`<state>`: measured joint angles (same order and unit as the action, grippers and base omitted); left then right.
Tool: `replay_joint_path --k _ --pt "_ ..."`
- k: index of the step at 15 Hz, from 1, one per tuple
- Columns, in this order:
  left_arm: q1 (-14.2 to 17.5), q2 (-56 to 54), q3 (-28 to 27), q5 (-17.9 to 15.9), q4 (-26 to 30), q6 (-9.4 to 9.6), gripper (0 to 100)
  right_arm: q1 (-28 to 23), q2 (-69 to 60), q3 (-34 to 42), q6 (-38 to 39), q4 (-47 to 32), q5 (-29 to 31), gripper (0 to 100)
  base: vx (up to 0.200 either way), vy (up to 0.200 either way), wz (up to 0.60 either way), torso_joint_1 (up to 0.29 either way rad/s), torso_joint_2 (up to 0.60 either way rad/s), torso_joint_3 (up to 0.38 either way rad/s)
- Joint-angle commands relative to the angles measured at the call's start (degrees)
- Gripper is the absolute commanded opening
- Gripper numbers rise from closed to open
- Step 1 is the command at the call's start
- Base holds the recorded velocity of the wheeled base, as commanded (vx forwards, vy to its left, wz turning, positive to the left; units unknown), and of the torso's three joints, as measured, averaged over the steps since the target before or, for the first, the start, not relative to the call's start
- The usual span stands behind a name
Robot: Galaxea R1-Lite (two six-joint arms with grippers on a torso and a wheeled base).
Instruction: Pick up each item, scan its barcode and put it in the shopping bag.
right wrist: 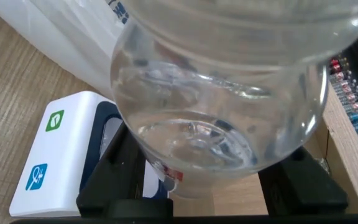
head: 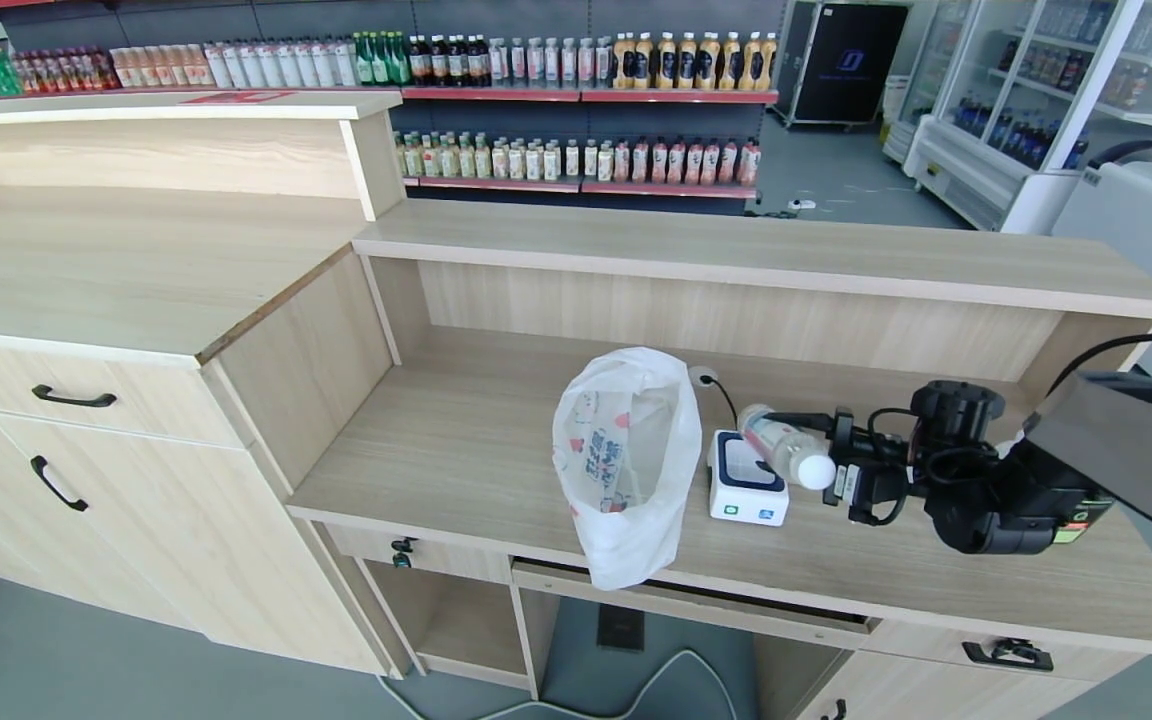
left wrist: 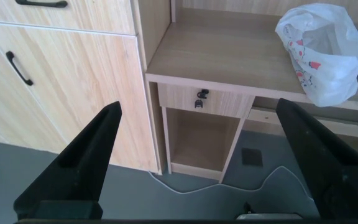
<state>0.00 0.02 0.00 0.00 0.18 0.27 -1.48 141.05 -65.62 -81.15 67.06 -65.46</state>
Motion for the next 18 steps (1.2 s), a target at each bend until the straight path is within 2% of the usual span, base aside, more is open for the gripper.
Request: replay_joint_path --k 1,11,16,18 --pt "0.00 -0.02 0.00 0.00 -0.01 0.00 100 1.21 1.25 -1.61 0.82 0.09 -0.02 0 0.000 0.000 0.00 0.000 0.00 0.000" --pt "0.00 -0.02 0.00 0.00 -0.01 0.00 100 2.09 2.74 -4.16 1.44 0.09 -0.02 0 0.000 0.000 0.00 0.000 0.00 0.000" --pt "0.00 -0.02 0.00 0.00 -0.01 0.00 100 1.83 1.60 -4.60 4.86 0.26 0.07 0 0.000 0.000 0.00 0.000 0.00 0.000" --pt "0.00 -0.02 0.00 0.00 -0.01 0.00 100 -2.83 -5.61 -1.26 15.59 -1.49 0.07 0 0.000 0.000 0.00 0.000 0.00 0.000"
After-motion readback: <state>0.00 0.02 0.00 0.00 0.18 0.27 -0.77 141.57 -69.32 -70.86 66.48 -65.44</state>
